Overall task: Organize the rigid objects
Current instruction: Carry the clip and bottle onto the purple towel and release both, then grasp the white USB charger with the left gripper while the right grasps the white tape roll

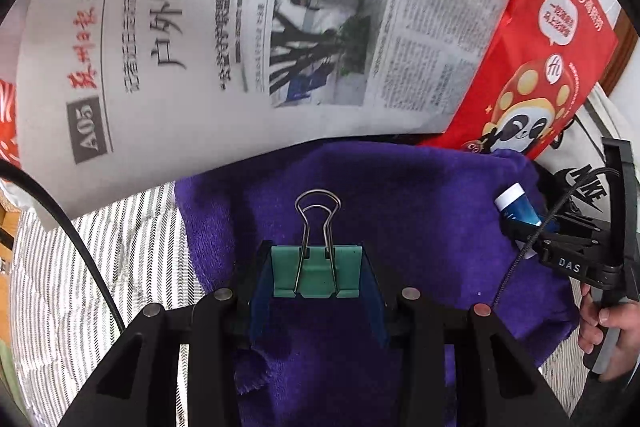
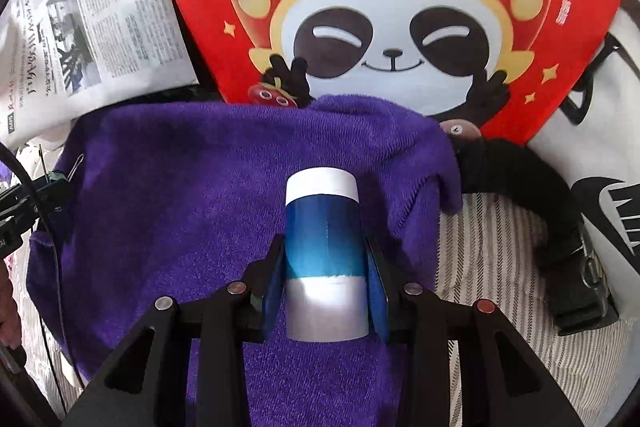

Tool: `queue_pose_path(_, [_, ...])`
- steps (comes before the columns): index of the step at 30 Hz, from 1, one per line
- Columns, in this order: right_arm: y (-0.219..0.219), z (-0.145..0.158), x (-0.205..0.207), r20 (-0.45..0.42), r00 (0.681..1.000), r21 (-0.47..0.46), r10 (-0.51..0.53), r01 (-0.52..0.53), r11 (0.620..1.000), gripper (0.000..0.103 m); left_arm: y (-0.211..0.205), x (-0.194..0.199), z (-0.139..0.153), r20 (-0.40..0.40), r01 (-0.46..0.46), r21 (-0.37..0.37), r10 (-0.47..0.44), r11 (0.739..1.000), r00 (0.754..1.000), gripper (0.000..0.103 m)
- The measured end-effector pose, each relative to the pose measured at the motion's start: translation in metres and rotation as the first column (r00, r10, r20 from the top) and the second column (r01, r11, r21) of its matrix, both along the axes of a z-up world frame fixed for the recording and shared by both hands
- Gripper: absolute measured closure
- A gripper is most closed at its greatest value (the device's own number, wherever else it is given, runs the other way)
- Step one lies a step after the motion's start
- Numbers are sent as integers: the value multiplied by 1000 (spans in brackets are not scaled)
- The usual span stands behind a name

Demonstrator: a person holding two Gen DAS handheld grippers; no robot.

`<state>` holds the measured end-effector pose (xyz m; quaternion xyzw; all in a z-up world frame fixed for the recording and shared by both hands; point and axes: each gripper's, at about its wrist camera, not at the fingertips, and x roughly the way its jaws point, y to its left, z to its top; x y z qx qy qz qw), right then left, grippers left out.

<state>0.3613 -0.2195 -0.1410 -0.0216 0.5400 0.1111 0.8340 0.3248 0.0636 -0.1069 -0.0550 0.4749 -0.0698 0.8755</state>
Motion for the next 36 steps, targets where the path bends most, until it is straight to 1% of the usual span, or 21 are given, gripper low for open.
queue_pose_path(3, [1, -2, -1, 4, 1000, -8, 4, -4, 1000, 66, -5, 4, -6, -11, 9, -12, -9, 1000, 1000, 64])
queue_pose_path(5, [1, -3, -4, 4, 1000, -4, 11, -11, 1000, 65, -10, 7, -12, -18, 15, -3, -15, 1000, 1000, 64])
queue_pose_path(8, [4, -3, -5, -5, 999, 9, 46, -46, 999, 56, -20, 12, -23, -39, 20, 35, -18, 999, 999, 64])
queue_pose_path(10, [9, -1, -4, -14, 998, 5, 59, -58, 998, 49, -30, 14, -25, -29, 29, 77, -27, 997, 999, 64])
queue_pose_path(11, [10, 2, -6, -5, 998, 0, 62, -62, 998, 43, -33, 14, -26, -29, 32, 84, -30, 996, 999, 64])
queue_pose_path(12, [14, 7, -8, 5, 998, -4, 65, -65, 998, 38, -35, 15, -27, -28, 33, 91, -30, 995, 999, 64])
queue_pose_path(17, [24, 34, -20, 65, 994, -13, 92, -91, 996, 31, -45, 17, -29, -29, 44, 110, -41, 993, 999, 63])
queue_pose_path(18, [24, 40, -23, 80, 992, -11, 96, -95, 995, 31, -42, 15, -28, -32, 54, 108, -51, 993, 998, 57])
queue_pose_path(19, [24, 44, -25, 88, 992, -11, 96, -95, 995, 31, -45, 15, -29, -35, 74, 109, -71, 991, 997, 48])
queue_pose_path(21, [20, 52, -28, 97, 991, -1, 93, -94, 996, 31, -64, 14, -32, -40, 103, 137, -98, 985, 994, 40])
queue_pose_path(23, [16, 59, -32, 106, 990, 17, 91, -93, 996, 31, -74, 14, -34, -48, 100, 182, -93, 978, 995, 40])
queue_pose_path(25, [12, 68, -31, 111, 990, 39, 82, -87, 995, 31, -79, 14, -33, -62, 90, 180, -80, 979, 995, 40])
queue_pose_path(27, [6, 77, -29, 114, 991, 65, 70, -77, 995, 31, -81, 11, -27, -68, 68, 171, -57, 983, 996, 41])
queue_pose_path(30, [-7, 88, -20, 117, 991, 78, 59, -68, 995, 31, -80, -5, -5, -29, 49, 180, -44, 982, 999, 42])
queue_pose_path(33, [-15, 105, -31, 145, 989, 91, 43, -56, 994, 31, -86, -28, 17, -21, 34, 157, -31, 987, 999, 42])
queue_pose_path(36, [-17, 118, -43, 164, 985, 106, 52, -69, 992, 31, -90, -63, 35, 18, 29, 189, -33, 982, 999, 42])
